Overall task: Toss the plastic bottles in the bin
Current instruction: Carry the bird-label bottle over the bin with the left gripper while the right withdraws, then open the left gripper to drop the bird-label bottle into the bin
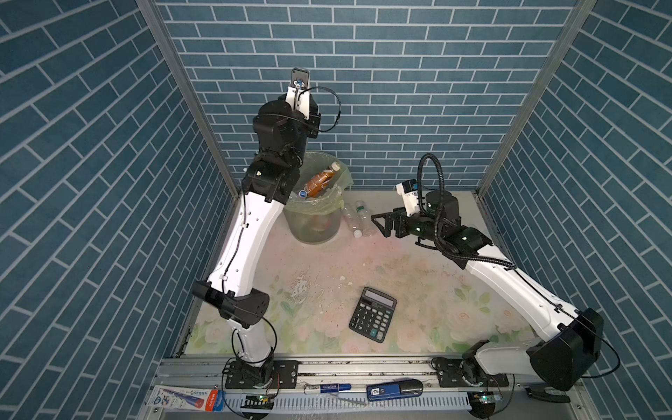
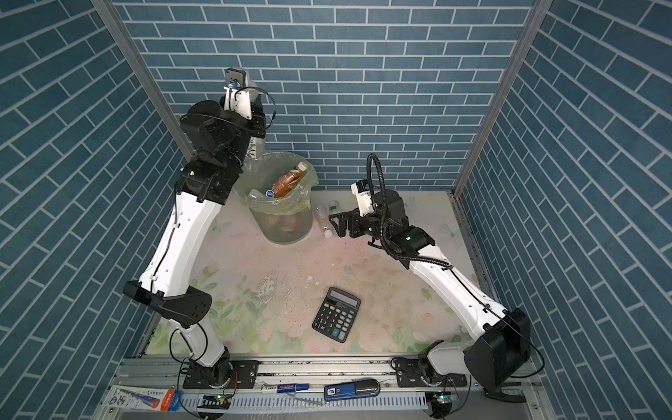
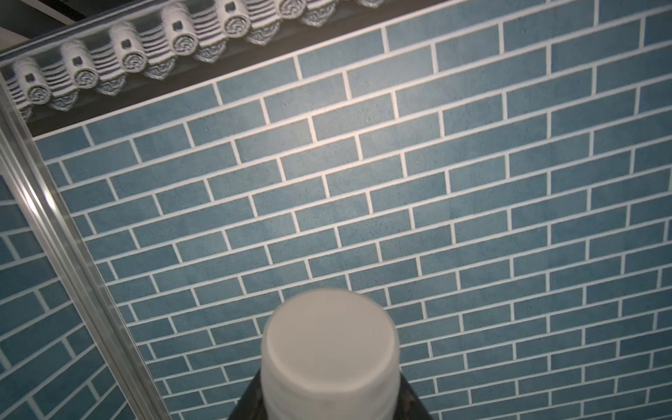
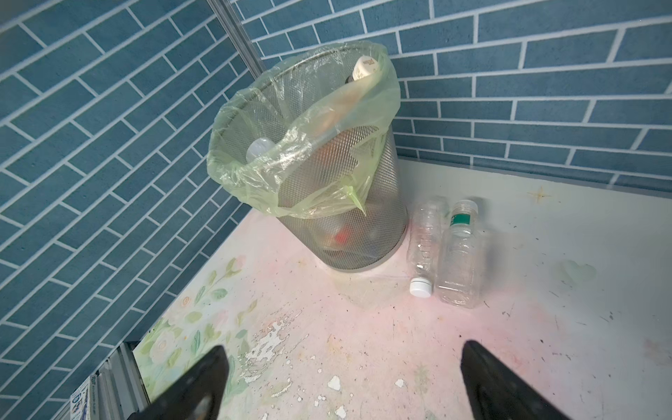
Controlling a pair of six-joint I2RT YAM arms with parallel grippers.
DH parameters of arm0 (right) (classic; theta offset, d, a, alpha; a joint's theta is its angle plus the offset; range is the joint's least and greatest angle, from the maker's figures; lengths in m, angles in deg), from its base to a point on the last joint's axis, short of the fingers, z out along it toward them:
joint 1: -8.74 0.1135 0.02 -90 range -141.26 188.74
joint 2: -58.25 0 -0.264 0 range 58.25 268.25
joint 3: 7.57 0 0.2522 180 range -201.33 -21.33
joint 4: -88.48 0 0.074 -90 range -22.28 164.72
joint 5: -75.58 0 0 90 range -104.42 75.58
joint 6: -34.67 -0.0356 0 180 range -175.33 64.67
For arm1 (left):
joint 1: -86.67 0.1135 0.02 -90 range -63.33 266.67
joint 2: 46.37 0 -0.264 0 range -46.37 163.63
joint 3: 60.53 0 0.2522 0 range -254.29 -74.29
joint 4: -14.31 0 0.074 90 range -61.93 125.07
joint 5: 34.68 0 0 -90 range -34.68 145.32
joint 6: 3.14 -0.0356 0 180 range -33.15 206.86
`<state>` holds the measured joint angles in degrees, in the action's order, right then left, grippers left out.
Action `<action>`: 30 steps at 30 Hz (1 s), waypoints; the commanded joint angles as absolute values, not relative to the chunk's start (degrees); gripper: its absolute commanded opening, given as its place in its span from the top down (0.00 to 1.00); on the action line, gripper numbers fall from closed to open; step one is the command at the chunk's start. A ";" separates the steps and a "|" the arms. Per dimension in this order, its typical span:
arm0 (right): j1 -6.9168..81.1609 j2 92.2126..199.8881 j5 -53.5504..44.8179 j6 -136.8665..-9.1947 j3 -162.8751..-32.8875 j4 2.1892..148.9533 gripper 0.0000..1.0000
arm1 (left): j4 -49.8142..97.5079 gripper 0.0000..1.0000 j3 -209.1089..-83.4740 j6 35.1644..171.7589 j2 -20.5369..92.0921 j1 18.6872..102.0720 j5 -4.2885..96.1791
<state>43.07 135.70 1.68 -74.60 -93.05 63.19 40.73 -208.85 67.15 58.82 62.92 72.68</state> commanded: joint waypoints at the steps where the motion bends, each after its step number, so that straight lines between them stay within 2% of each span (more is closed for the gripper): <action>1: 42.97 136.88 2.84 -75.20 -95.83 63.75 0.01 | 37.43 0.62 -207.80 60.10 65.42 63.04 74.13; 2: 43.04 137.07 2.98 -75.19 -95.95 63.84 0.01 | 38.07 0.56 -207.93 58.63 67.31 63.16 74.15; 3: 42.92 137.13 2.99 -75.13 -95.93 63.87 0.01 | 38.47 0.46 -207.56 57.73 68.49 63.12 74.21; 5: 42.97 137.09 2.99 -74.87 -95.78 63.81 0.01 | 39.25 0.08 -207.39 57.14 70.31 63.13 77.44; 6: 42.94 136.96 2.91 -74.56 -95.61 63.74 0.01 | 39.71 0.01 -207.57 57.08 70.59 63.20 78.97; 12: 42.88 137.61 3.06 -74.13 -94.89 64.11 0.01 | 44.50 0.01 -208.64 59.73 66.07 62.47 80.22; 17: 42.70 138.22 2.69 -75.99 -94.42 65.79 0.01 | 45.18 0.01 -205.83 61.17 59.94 58.62 79.08; 22: 41.49 138.87 -0.69 -78.37 -94.89 64.80 0.01 | 50.22 0.01 -204.50 70.49 56.00 56.63 76.55; 26: 38.74 141.94 -5.27 -80.78 -97.12 61.46 0.01 | 49.55 0.01 -195.30 78.77 50.04 54.32 73.34; 30: 36.24 147.64 -4.58 -81.85 -98.20 63.77 0.01 | 46.08 0.01 -183.55 89.08 43.60 52.36 66.53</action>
